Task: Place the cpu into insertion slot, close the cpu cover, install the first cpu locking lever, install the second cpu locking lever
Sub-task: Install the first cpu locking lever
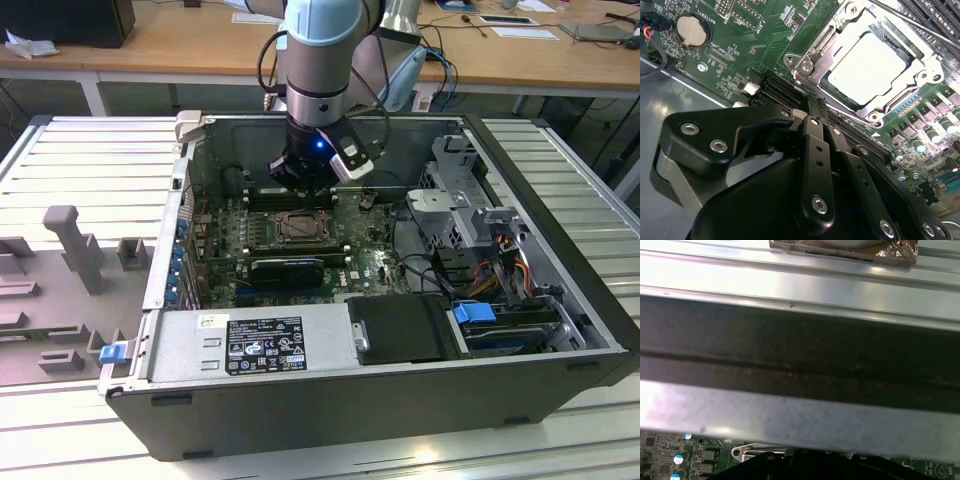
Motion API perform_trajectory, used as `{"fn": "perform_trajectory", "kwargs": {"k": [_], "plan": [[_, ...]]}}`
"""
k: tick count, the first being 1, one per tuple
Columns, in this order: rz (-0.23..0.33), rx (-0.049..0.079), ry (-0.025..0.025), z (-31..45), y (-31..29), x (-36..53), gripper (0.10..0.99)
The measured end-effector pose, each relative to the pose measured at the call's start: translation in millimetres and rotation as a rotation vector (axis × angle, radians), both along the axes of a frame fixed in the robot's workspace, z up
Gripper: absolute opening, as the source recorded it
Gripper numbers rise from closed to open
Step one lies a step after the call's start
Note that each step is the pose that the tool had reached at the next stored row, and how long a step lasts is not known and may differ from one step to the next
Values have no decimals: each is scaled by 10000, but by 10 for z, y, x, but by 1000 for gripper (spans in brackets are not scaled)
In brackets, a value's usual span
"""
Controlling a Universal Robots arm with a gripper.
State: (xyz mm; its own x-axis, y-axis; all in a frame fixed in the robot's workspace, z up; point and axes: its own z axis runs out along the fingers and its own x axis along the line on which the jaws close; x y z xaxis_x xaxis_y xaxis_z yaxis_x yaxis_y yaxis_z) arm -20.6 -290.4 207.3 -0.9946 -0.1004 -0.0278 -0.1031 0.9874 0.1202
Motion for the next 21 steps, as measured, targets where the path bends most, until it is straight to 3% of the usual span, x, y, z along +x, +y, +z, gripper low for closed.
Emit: {"fn": "perform_trajectory", "kwargs": {"k": [10,21], "plan": [[-1,-183,0,-30,1,1,106],[-1,-219,1,-60,0,0,106]]}}
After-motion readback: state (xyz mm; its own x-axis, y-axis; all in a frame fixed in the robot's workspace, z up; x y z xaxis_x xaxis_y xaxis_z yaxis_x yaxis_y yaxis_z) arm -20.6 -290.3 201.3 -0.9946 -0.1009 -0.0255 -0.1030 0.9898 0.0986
